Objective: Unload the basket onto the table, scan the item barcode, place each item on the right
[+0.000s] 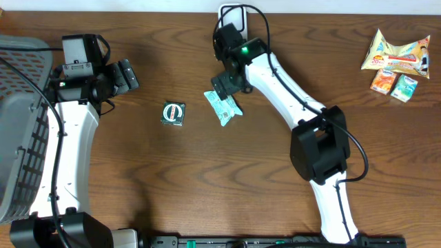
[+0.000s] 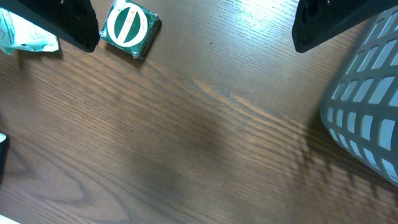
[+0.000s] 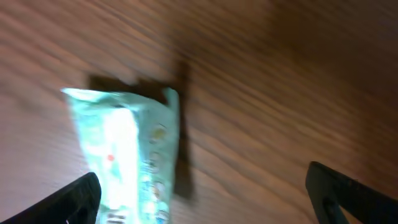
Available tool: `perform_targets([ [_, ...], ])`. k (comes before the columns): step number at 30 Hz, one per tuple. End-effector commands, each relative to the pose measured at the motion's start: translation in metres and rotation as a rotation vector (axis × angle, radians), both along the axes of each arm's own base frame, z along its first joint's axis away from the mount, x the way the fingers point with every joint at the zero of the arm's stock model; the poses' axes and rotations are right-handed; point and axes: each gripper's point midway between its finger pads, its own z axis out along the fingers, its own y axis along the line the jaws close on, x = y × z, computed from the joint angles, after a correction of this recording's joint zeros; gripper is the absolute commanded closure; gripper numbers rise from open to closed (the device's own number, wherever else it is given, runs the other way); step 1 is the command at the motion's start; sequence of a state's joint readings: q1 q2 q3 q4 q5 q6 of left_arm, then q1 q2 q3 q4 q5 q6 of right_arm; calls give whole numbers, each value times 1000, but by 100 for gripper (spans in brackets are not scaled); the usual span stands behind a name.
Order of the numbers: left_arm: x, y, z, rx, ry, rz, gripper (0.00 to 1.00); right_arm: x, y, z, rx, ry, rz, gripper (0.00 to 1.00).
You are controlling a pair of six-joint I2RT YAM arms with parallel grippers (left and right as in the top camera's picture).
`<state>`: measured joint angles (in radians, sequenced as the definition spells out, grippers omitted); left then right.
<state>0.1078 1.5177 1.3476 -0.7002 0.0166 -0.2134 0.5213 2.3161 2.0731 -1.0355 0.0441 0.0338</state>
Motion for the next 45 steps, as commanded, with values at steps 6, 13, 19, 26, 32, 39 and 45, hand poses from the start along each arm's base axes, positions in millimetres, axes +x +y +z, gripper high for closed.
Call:
perform_targets([
  [6,-1,2,-4,-1,13,14,2,-7,26,19,363,131,112,4],
  [13,-1,2,-4,-1,13,14,2,-14,25,-31,362,246,86,24],
  [19,-1,2,-4,-1,13,14,2,-23,24,-55,352,319,68,29],
  [26,-1,2,-4,-1,13,14,2,-27,27,-57,350,329,69,53],
  [32,-1,2,-4,-1,13,14,2,-34,37,-57,352,351,38,99],
  [39,-1,2,-4,-1,13,14,2,-35,47,-30,559,436,24,99],
  [45,-1,2,-4,-1,13,14,2,-8,13,22,854,461,-20,99],
])
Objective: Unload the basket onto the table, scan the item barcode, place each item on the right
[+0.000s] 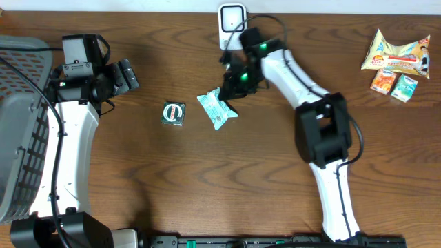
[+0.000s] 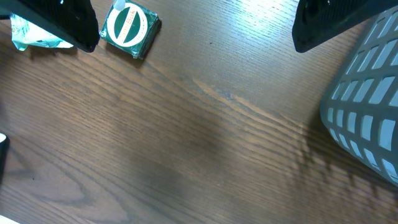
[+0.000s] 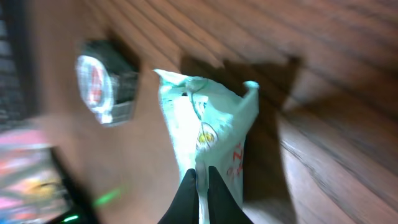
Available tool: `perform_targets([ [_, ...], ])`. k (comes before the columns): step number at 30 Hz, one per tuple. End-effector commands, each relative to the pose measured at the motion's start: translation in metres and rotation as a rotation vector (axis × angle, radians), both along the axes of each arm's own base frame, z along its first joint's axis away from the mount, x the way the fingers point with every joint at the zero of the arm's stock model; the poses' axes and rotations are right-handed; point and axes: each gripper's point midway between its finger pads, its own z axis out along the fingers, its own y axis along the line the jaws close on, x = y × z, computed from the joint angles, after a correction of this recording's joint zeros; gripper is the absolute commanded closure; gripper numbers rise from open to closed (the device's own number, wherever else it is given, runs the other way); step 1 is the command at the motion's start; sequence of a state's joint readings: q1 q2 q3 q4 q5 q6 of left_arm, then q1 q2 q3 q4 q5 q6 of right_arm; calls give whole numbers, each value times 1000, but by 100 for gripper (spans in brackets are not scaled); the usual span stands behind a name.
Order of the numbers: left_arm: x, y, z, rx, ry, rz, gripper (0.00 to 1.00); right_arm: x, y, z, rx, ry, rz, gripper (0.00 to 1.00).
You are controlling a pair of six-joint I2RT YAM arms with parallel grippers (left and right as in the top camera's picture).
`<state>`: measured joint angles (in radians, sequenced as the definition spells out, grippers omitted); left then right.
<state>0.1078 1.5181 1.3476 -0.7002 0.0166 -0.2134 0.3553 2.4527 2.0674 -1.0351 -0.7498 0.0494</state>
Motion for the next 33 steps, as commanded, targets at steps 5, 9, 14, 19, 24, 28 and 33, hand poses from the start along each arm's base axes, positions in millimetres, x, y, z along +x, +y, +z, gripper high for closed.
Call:
perform_targets([
  [5,-1,2,-4,-1,13,14,3,42,-65,62,258,12,-162,99],
  [9,-1,2,-4,-1,13,14,3,43,-79,58,224,11,-178,98],
  [14,-1,2,-4,-1,13,14,2,29,-68,36,71,-16,-112,67],
  [19,-1,2,-4,-1,13,14,2,17,-42,15,-107,-80,-36,49],
  [24,-1,2,-4,-1,13,14,3,1,-15,-4,-287,-122,-4,48],
  [28,-1,2,-4,-1,13,14,2,-13,6,-10,-321,-141,42,45],
  [33,-1,2,-4,-1,13,14,2,-27,19,-25,-364,-133,86,47],
])
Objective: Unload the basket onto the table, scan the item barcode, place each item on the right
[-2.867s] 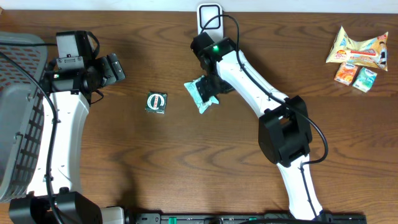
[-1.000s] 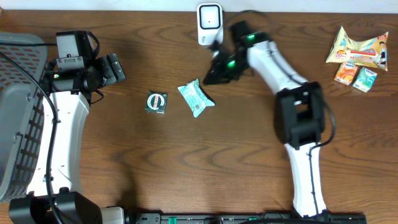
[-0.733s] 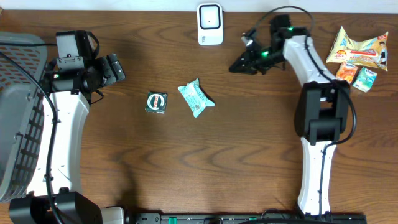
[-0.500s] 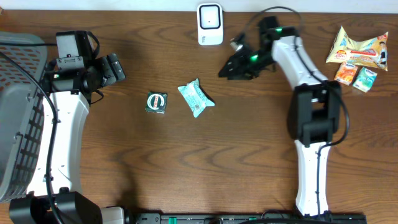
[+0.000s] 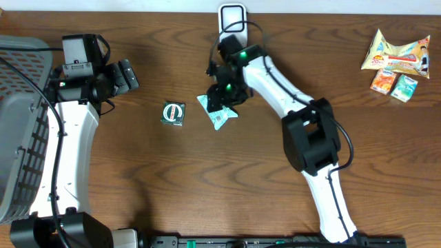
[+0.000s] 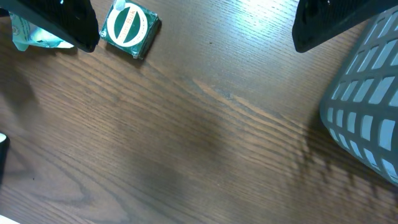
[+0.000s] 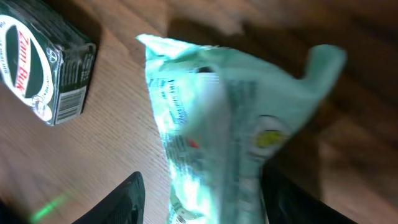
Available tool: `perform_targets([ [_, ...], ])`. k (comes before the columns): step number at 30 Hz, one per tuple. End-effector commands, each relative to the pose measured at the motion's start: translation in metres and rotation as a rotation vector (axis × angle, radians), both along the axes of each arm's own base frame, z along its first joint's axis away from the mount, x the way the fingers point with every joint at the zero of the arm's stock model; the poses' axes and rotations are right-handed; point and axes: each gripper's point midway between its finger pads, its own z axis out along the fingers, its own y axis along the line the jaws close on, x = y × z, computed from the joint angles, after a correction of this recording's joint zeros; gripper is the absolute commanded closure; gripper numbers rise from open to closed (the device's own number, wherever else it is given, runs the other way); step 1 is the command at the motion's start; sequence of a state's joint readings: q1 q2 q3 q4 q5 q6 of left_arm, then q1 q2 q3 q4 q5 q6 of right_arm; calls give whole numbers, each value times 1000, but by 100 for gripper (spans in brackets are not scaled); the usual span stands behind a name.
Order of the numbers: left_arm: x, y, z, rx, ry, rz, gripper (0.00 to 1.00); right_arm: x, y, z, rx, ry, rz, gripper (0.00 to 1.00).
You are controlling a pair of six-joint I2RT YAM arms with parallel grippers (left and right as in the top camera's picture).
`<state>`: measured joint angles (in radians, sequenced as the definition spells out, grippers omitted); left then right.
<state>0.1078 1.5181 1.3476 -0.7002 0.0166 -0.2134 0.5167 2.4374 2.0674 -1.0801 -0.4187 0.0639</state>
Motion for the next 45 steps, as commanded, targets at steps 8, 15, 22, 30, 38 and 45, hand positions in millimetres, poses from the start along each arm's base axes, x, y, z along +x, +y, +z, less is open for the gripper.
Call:
perform_targets([
  [8,-1,2,-4,-1,13,14,3,2,-3,-6,-58,-20,-13,99],
  [15,-1,2,-4,-1,13,14,2,11,1,10,95,29,-47,99],
  [22,-1,2,-4,-1,13,14,2,39,-12,47,280,7,-101,99],
  [30,-1,2,-4,-1,13,14,3,45,-57,30,111,-3,-155,99],
  [38,-1,2,-4,-1,13,14,3,53,-37,33,135,-106,-67,64],
  [45,-1,2,-4,-1,13,14,2,72,-14,52,278,-191,-44,47],
])
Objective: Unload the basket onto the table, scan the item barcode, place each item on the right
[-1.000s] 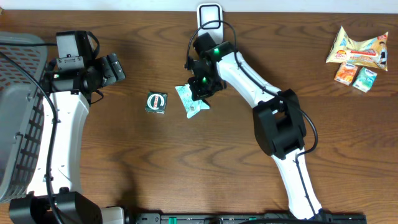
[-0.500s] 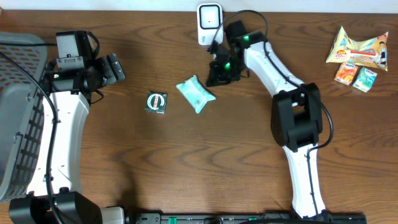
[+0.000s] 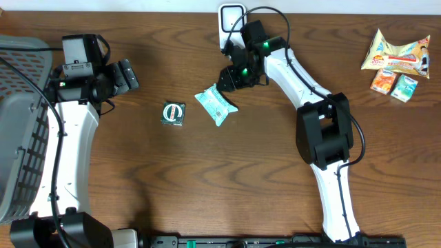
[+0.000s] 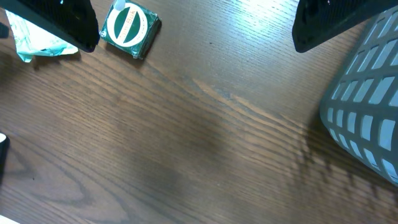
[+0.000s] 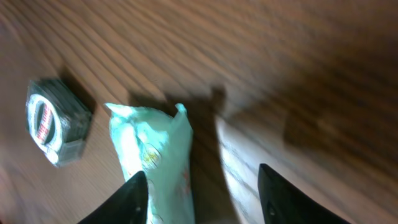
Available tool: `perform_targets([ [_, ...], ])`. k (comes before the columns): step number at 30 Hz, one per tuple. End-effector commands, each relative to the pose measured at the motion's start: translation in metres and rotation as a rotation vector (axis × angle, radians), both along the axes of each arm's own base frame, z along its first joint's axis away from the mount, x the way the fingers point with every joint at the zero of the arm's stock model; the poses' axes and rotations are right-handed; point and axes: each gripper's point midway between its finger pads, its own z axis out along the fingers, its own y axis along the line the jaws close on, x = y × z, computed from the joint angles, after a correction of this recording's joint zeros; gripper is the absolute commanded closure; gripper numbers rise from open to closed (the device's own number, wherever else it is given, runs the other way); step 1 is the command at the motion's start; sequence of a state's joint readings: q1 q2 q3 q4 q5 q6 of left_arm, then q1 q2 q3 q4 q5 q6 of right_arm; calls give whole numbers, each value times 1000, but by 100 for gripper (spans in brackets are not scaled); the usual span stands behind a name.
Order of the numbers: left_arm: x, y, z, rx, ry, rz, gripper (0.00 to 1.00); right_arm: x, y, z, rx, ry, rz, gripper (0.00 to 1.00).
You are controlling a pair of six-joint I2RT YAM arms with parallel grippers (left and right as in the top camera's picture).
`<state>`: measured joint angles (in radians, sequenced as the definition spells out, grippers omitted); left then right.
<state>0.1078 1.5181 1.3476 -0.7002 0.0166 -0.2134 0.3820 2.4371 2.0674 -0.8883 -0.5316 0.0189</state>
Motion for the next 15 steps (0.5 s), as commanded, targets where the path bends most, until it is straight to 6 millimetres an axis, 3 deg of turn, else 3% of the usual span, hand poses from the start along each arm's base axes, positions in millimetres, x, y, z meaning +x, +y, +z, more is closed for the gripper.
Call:
perform_targets([
  [1,-1,2,-4,-1,13,14,2,3,15,36,106,-50,37,47],
  [5,-1,2,-4,-1,13,14,2,-4,22,30,54,-56,50,47],
  [11,-1,2,-4,-1,13,14,2,-17,23,8,-167,-99,53,46],
  [15,-1,2,-4,-1,13,14,2,-34,42,-2,-196,-97,102,46],
])
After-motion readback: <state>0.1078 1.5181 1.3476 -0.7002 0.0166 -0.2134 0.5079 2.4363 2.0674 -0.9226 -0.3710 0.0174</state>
